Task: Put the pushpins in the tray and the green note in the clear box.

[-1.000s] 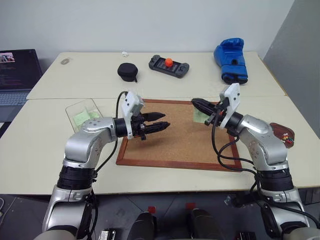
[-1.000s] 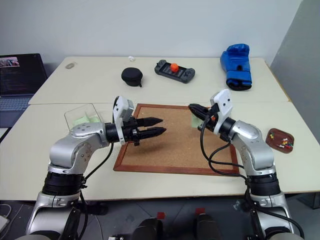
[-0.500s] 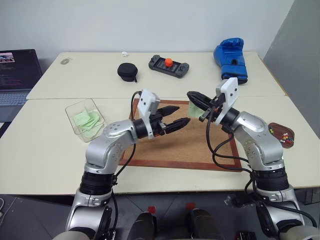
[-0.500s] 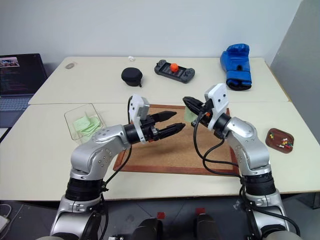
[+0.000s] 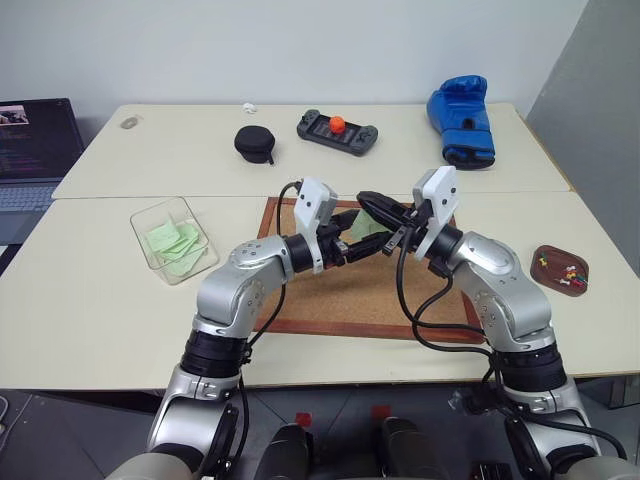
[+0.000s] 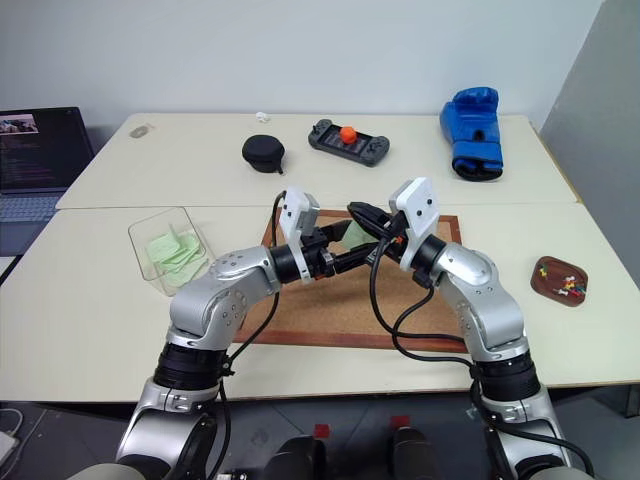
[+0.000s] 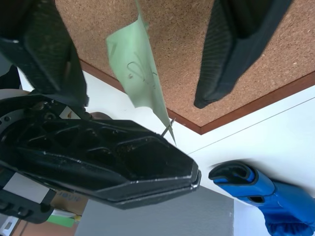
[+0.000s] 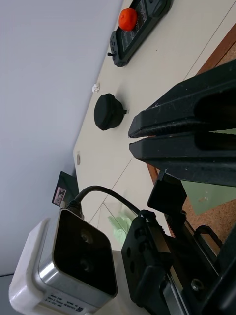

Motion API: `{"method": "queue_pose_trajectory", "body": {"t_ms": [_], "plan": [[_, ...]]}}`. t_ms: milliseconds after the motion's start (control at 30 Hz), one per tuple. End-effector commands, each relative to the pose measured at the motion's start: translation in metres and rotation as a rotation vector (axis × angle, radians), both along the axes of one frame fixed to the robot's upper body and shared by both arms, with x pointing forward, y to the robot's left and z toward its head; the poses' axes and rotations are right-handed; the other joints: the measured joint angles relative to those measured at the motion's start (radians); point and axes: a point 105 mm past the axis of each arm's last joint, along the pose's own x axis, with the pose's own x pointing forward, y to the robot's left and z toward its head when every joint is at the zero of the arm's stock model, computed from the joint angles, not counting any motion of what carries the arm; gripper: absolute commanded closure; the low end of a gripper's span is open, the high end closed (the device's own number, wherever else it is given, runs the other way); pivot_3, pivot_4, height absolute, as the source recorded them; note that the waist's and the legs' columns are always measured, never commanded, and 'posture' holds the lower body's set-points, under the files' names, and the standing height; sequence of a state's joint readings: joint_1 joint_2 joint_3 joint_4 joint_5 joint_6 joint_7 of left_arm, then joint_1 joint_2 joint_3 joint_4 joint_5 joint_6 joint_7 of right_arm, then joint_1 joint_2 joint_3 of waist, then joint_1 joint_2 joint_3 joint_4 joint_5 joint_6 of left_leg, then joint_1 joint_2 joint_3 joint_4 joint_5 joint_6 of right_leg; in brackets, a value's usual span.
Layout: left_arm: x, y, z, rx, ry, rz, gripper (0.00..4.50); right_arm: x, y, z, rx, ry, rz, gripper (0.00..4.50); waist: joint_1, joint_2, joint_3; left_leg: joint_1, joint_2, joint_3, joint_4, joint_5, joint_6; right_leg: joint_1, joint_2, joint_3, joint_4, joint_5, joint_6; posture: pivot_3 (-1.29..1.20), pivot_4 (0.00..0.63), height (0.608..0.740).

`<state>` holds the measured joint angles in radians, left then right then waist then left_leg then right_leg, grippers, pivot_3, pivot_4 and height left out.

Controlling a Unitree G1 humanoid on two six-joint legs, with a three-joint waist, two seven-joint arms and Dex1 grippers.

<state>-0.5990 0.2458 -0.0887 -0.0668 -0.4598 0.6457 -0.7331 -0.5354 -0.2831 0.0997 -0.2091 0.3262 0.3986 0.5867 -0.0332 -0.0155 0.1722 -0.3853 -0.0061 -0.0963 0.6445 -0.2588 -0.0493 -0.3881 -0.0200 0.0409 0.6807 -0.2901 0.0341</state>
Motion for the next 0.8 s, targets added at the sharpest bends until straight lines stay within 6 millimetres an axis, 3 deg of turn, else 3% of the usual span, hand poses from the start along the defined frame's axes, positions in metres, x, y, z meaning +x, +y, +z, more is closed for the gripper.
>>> {"method": "queue_pose_trajectory", "body": {"t_ms": [33,467,667,800], "plan": [[-0.001,0.000,0.010,-0.008,-0.048,-0.016,1.80,-0.008,0.002,0.016,0.023,-0.071,0.012,4.50,0.000,0.000,0.000,0.000,0.000,0.000,0.000,0.000,0.000,0.000,0.000,0.000,0.000,0.000,0.000,0.00,0.150,0.740],[0.002,0.004,0.010,0.002,-0.045,-0.009,4.40,-0.007,0.002,0.017,0.021,-0.071,0.016,4.50,0.000,0.000,0.000,0.000,0.000,0.000,0.000,0.000,0.000,0.000,0.000,0.000,0.000,0.000,0.000,0.00,0.150,0.740],[0.005,0.002,0.012,-0.006,-0.040,-0.011,4.48,-0.006,0.002,0.014,0.019,-0.055,0.016,4.50,0.000,0.000,0.000,0.000,0.000,0.000,0.000,0.000,0.000,0.000,0.000,0.000,0.000,0.000,0.000,0.00,0.150,0.740],[0.012,0.007,0.001,0.019,0.032,0.030,4.48,-0.008,0.002,0.014,0.022,-0.055,0.016,4.50,0.000,0.000,0.000,0.000,0.000,0.000,0.000,0.000,0.000,0.000,0.000,0.000,0.000,0.000,0.000,0.00,0.150,0.740]]}}
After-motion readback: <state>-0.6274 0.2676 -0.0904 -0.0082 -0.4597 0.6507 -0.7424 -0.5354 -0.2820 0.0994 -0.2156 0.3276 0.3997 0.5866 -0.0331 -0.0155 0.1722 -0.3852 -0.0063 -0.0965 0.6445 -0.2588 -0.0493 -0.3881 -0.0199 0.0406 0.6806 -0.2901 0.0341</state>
